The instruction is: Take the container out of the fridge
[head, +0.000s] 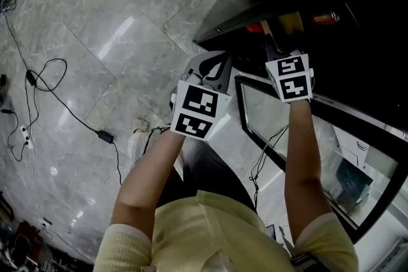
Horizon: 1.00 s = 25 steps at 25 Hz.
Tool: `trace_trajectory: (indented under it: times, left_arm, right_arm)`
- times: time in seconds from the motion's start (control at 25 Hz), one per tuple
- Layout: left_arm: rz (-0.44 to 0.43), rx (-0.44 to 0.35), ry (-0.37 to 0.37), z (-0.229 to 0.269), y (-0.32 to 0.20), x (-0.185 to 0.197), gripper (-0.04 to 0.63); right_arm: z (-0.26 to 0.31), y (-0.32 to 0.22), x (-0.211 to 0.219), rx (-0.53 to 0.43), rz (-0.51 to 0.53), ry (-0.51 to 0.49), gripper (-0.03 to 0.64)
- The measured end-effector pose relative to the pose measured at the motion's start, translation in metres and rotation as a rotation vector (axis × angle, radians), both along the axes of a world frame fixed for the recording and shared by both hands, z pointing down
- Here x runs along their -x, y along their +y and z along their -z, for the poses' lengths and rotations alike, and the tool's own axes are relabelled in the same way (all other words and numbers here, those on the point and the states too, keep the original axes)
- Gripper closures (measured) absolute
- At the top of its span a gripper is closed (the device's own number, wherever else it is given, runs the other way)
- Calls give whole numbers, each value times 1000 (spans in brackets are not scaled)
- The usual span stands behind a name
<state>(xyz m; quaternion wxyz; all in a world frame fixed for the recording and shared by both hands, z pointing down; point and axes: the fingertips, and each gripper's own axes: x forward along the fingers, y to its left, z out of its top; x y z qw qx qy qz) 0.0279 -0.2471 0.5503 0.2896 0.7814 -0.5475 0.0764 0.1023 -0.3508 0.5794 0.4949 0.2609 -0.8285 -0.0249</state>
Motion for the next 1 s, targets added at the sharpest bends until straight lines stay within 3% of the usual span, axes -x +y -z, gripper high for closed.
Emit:
trace_trajectory:
  times: [0.8, 1.0]
  left_arm:
    - [-158, -3, -19, 57, 68, 9, 575]
    - [-155, -8, -34, 75, 84, 26, 575]
  right_arm:
    - [62, 102, -8, -25, -179, -136, 577]
    - [86, 129, -2, -24, -222, -188, 577]
